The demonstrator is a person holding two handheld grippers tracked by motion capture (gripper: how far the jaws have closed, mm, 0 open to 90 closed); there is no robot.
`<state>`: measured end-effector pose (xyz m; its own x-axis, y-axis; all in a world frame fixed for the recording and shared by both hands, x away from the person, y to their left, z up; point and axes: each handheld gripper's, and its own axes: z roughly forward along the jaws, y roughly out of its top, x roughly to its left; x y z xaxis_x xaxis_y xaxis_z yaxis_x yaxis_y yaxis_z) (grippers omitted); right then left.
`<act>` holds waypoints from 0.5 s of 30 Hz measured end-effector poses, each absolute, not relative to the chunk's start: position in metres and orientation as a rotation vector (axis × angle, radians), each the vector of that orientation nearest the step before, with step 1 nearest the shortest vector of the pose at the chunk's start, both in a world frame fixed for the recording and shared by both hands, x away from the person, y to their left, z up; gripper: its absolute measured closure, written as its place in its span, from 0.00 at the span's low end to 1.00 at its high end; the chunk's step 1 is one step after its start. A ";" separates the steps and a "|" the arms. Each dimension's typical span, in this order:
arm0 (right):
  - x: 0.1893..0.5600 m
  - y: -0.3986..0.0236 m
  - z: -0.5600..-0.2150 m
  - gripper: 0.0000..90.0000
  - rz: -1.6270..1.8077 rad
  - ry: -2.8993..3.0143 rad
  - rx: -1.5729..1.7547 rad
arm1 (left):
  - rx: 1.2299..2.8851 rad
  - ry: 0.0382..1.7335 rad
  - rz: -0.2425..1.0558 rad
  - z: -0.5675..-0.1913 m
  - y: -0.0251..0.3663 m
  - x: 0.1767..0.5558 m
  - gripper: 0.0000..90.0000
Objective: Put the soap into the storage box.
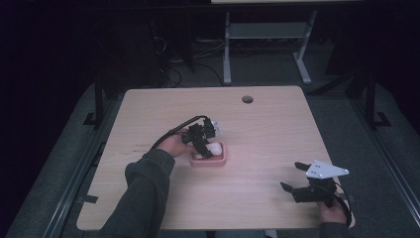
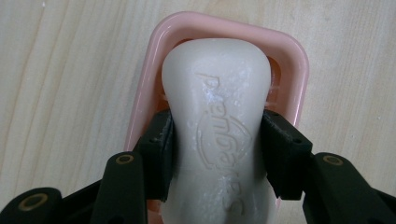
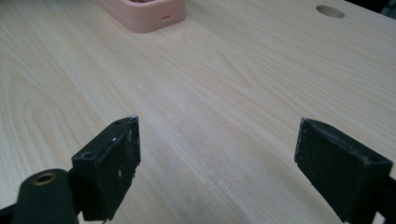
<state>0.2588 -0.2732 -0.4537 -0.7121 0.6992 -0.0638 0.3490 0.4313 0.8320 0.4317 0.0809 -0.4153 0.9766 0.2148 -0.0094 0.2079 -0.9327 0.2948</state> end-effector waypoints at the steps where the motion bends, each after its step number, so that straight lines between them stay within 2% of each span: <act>1: 0.259 -0.273 -0.454 0.15 1.191 2.288 0.890 | 2.829 0.307 0.035 -0.416 0.081 0.432 0.55; 15: 0.259 -0.273 -0.454 0.15 1.190 2.291 0.888 | 2.833 0.308 0.029 -0.419 0.080 0.432 0.55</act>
